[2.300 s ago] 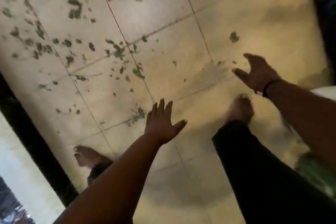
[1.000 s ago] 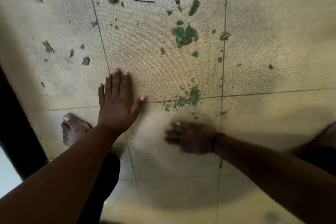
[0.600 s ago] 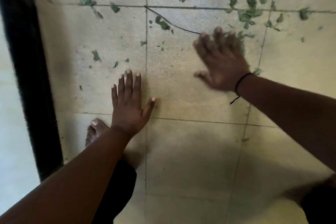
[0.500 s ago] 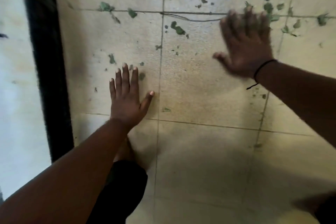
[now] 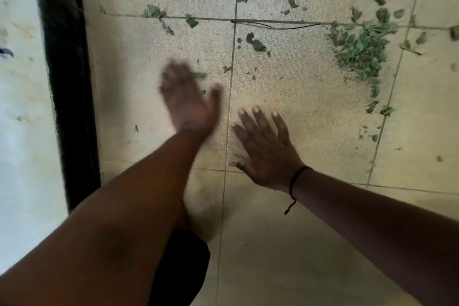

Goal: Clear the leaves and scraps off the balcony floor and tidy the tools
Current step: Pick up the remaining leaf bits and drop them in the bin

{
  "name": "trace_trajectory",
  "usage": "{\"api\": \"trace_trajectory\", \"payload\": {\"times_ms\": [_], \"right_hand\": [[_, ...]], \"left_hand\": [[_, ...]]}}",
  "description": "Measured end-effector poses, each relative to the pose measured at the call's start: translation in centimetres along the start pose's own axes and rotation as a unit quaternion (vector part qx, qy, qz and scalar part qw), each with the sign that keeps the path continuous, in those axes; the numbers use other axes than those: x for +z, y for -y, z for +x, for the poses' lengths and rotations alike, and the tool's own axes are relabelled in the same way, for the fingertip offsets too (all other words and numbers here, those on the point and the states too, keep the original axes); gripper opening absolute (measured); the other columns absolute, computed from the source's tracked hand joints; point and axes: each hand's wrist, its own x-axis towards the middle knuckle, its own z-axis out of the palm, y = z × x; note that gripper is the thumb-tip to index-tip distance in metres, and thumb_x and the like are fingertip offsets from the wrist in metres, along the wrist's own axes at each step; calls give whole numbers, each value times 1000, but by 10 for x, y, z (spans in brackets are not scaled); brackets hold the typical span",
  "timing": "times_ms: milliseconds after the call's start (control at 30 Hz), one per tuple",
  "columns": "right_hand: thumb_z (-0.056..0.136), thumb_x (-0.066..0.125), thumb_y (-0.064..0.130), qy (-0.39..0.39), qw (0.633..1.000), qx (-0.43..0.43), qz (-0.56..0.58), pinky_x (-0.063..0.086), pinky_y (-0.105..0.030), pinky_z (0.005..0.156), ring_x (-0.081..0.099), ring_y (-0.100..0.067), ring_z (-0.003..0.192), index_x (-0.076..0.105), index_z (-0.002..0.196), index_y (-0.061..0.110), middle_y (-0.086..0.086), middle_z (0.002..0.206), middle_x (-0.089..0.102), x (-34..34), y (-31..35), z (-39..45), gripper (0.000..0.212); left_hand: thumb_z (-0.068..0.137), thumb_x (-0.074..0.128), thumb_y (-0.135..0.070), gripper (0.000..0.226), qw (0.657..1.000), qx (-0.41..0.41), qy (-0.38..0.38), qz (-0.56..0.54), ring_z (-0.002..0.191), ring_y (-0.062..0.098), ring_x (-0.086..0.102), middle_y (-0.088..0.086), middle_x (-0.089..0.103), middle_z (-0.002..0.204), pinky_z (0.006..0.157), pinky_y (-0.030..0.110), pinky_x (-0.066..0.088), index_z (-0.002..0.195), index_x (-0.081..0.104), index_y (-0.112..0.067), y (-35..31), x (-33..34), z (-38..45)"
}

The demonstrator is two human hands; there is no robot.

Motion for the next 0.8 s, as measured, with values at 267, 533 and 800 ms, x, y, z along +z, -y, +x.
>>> {"api": "trace_trajectory", "payload": {"times_ms": [267, 533, 800], "right_hand": [[91, 34, 49, 112, 992, -60, 21, 10, -46, 115, 25, -36, 139, 33, 145, 10, -13, 149, 40, 14, 35, -83, 67], [87, 50, 59, 123, 978, -169, 7, 7, -46, 121, 23, -33, 144, 38, 147, 27, -4, 153, 37, 37, 35, 38, 69], [93, 13, 70, 21, 990, 134, -31, -2, -53, 117, -2, -42, 147, -3, 154, 12, -13, 162, -3, -36, -114, 114, 86]], "left_hand": [[94, 20, -67, 80, 954, 166, 60, -243, 151, 27, 9, 10, 20, 162, 120, 40, 0, 152, 32, -13, -122, -3, -8], [100, 27, -46, 60, 986, 102, 27, -133, 150, 27, 16, 11, 27, 159, 120, 35, 2, 149, 39, -12, -16, -22, -30], [103, 34, -40, 65, 977, -160, -128, -52, 150, 37, 1, 19, 8, 163, 119, 47, 0, 155, 19, -4, 85, -51, -37]]}}
